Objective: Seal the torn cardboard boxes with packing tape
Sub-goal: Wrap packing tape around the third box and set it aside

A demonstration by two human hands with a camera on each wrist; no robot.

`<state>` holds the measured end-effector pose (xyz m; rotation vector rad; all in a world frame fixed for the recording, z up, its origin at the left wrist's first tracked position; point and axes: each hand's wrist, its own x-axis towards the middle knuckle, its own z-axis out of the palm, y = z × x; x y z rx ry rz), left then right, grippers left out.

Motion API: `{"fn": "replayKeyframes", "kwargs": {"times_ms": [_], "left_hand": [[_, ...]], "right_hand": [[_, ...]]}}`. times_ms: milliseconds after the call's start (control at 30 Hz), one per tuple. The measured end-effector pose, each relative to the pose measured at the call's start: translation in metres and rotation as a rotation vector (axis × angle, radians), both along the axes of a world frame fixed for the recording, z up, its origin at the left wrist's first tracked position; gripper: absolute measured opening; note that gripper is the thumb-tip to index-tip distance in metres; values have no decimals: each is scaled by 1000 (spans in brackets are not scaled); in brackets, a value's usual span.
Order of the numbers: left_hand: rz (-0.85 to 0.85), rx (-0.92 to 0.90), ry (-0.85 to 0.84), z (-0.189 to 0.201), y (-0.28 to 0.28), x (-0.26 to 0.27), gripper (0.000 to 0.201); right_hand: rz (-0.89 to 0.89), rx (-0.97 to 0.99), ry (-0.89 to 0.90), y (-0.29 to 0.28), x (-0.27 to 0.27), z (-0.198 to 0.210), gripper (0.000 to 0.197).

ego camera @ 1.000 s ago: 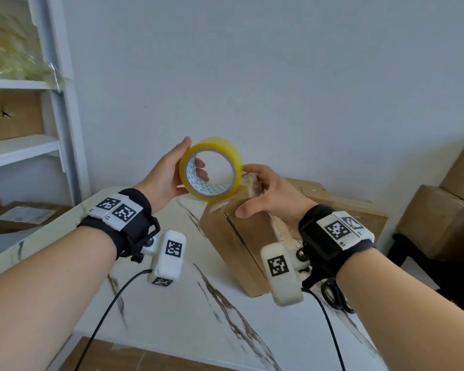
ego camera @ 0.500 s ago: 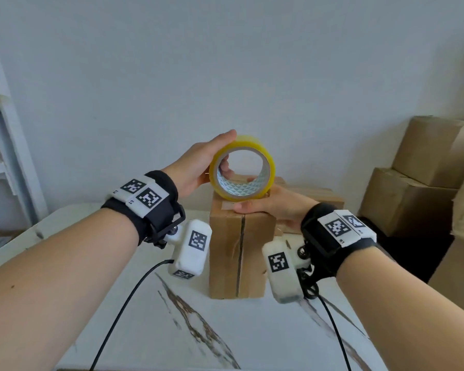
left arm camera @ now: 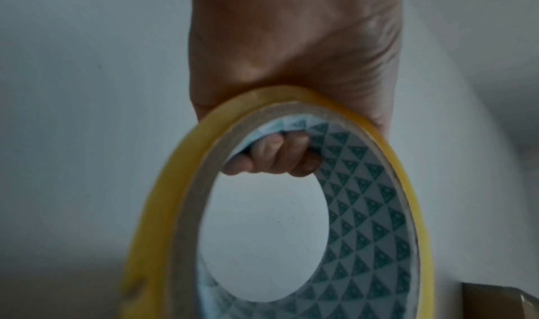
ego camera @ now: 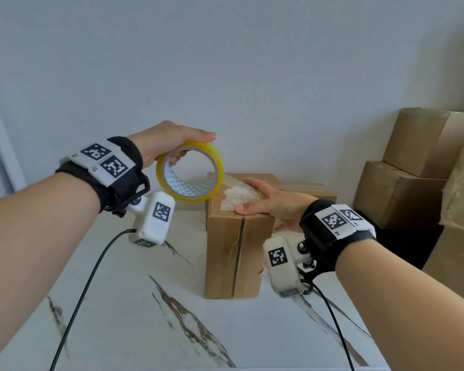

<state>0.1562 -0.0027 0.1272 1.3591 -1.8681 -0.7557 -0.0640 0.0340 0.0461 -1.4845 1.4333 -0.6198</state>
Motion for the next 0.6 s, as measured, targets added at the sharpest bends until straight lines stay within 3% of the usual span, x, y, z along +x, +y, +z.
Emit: {"fn": "replayKeyframes", "kwargs": {"times_ms": [133, 267, 367, 600], "left_hand": [[113, -35, -250, -4, -2, 10, 61], [149, -7, -389, -19, -3, 15, 61], [187, -2, -554, -34, -2, 21, 60], [158, 61, -513, -67, -5, 24, 73]], "right_hand": [[6, 17, -10, 4, 1, 2, 113], [13, 27, -8, 7, 0, 2, 120], [4, 36, -18, 10, -3, 2, 112], [-12, 39, -58, 13, -4, 1, 99]]}}
